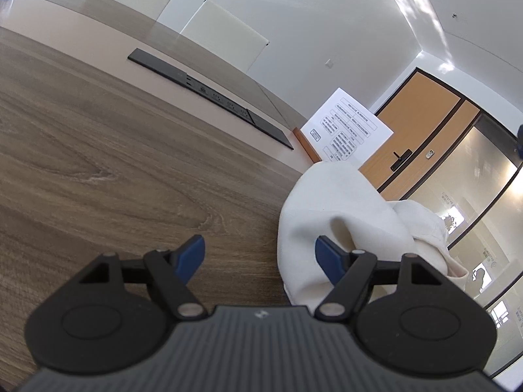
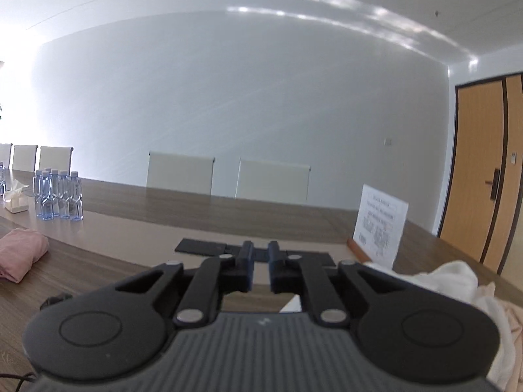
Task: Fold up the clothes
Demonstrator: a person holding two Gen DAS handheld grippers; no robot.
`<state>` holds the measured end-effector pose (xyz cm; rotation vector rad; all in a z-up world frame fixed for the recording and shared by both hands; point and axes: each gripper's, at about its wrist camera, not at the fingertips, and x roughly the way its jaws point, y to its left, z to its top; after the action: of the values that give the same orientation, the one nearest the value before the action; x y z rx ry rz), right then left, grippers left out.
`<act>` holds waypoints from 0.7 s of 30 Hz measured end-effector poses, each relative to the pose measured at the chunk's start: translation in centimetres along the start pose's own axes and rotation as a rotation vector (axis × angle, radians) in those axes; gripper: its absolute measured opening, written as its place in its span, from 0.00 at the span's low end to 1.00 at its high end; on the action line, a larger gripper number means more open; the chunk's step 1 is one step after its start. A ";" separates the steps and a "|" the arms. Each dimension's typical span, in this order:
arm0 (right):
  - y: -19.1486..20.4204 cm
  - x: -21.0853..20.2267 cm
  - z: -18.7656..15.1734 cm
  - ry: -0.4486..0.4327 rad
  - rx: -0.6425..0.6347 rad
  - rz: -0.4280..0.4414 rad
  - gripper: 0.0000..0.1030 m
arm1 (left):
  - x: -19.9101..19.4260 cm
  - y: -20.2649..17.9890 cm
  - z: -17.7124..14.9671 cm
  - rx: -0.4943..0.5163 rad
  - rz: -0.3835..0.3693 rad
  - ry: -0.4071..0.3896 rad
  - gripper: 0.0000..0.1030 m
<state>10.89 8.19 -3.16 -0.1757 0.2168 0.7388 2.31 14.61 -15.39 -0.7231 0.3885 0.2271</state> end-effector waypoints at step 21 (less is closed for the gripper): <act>-2.1 11.4 -12.0 0.352 -0.081 -0.194 0.71 | 0.1 0.2 -0.1 -0.004 0.003 0.018 0.70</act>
<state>18.93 11.23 -17.43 -0.3996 0.4981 0.5203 2.30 14.69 -15.66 -0.7285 0.4067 0.2243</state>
